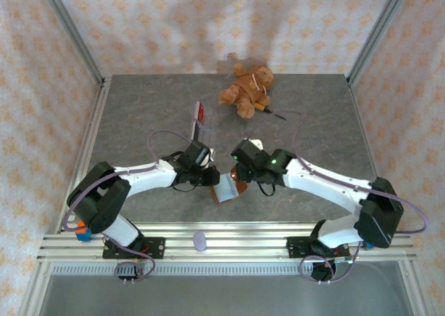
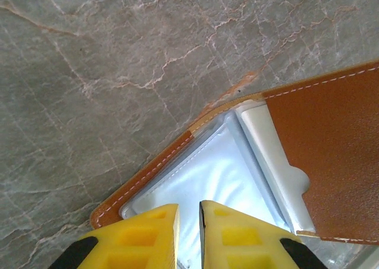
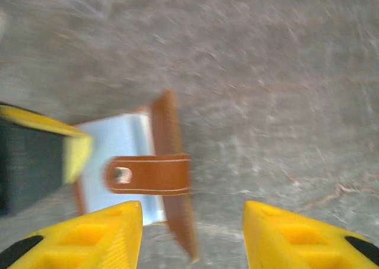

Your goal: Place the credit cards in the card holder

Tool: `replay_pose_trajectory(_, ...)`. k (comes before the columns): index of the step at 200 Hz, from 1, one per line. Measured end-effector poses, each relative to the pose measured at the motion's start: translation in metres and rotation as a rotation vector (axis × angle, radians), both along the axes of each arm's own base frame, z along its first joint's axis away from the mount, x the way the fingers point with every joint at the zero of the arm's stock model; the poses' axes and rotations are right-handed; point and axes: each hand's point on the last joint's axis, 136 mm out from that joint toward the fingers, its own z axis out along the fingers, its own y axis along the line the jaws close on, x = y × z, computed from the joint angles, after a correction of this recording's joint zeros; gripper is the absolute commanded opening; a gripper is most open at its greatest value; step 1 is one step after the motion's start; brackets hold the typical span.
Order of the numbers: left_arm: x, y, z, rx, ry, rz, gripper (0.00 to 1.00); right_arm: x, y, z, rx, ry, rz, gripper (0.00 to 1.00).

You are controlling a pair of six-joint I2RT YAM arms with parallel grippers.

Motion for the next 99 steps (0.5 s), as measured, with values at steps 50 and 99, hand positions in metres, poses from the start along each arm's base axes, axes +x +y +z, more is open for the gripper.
replay_pose_trajectory(50,0.001,0.001,0.0,0.008,-0.007,0.001,0.19,-0.02,0.064,0.005,0.306,0.137,0.158,0.55)
replay_pose_trajectory(99,0.001,0.003,0.002,0.009,-0.004,0.004,0.19,-0.022,0.053,-0.053,0.191,0.224,0.128,0.52)
